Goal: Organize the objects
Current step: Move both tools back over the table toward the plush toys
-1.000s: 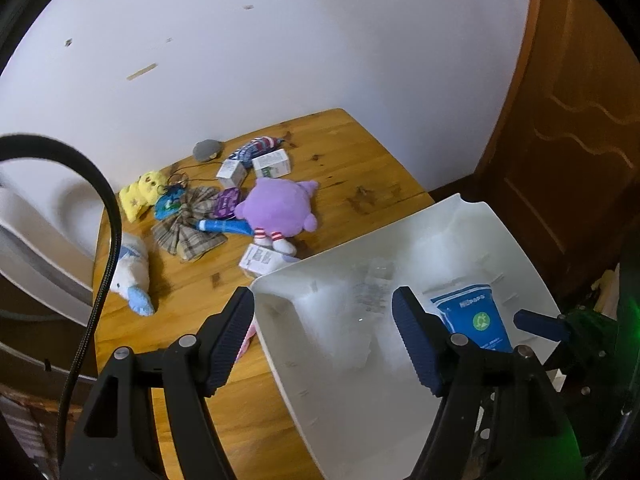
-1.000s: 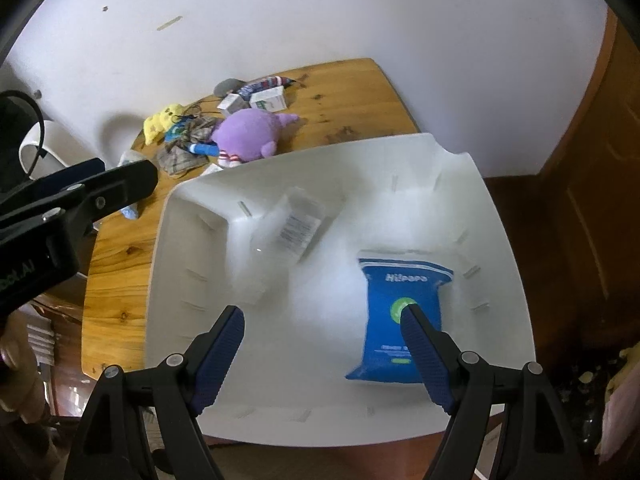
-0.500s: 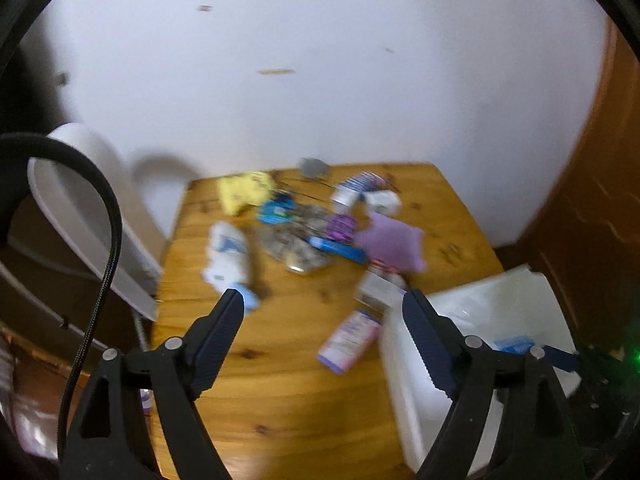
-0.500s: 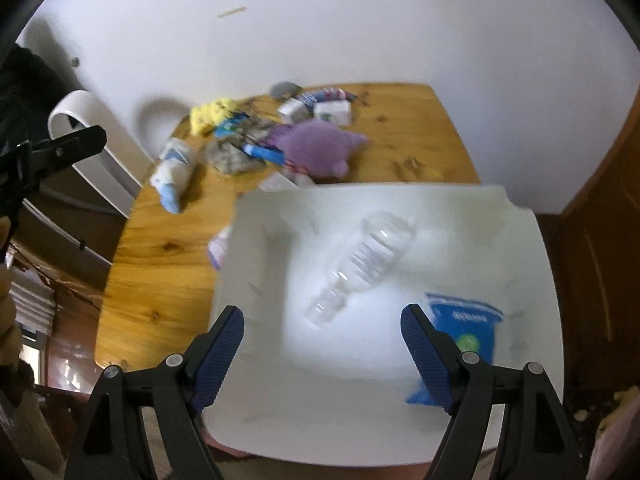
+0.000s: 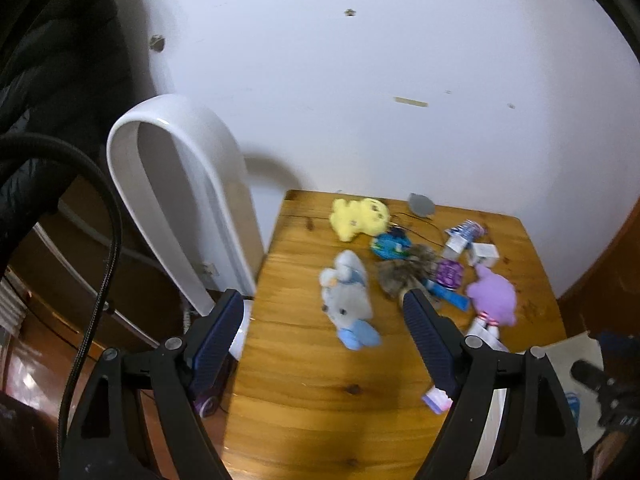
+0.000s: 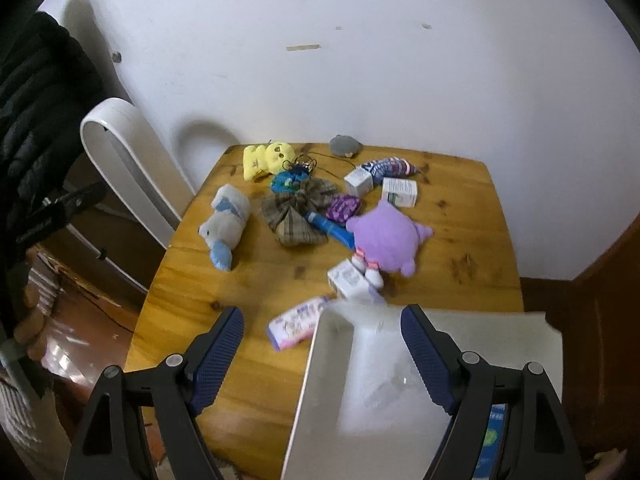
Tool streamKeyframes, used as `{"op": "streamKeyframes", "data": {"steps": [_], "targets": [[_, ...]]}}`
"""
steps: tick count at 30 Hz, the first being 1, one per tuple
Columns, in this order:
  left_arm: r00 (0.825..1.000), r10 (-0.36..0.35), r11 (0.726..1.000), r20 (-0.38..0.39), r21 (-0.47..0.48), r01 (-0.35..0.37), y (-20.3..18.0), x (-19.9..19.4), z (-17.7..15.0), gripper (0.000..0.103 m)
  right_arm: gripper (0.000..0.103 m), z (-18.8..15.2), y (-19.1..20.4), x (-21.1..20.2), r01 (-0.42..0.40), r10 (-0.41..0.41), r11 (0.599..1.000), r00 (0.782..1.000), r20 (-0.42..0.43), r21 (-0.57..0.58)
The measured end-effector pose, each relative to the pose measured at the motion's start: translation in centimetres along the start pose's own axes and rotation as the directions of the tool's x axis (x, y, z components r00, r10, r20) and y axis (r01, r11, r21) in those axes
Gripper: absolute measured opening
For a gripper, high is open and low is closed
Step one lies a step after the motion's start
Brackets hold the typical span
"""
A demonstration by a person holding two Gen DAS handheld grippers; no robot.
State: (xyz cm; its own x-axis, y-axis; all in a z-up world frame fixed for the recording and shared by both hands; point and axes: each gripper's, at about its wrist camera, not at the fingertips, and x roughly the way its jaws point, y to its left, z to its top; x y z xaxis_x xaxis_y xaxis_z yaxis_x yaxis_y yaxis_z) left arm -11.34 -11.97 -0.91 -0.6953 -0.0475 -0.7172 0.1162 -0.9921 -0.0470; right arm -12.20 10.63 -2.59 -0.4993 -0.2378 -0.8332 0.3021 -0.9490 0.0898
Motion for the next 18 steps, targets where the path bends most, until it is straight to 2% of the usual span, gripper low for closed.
{"op": "streamKeyframes", "data": {"steps": [5,9,18], "targets": [[1.0,0.015,1.0,-0.017,-0.007,-0.015,1.1,2.5,1.5,0.084,0.082,4.0,1.6,1.4,0.042,-0.042,0.999,0.999,0.019,-0.03],[0.999,0.009,1.0,-0.047,-0.002,-0.01,0.9,4.9,2.3,0.084,0.082,7.7,1.9,3.7,0.001,-0.001,1.0,1.0,0.002,0.011],[0.987,-0.017,1.0,-0.163,0.004,0.018,-0.4,13.1,1.2,0.084,0.082,16.8,3.3,13.5,-0.014,0.018,0.997,0.999,-0.044,0.081]]}}
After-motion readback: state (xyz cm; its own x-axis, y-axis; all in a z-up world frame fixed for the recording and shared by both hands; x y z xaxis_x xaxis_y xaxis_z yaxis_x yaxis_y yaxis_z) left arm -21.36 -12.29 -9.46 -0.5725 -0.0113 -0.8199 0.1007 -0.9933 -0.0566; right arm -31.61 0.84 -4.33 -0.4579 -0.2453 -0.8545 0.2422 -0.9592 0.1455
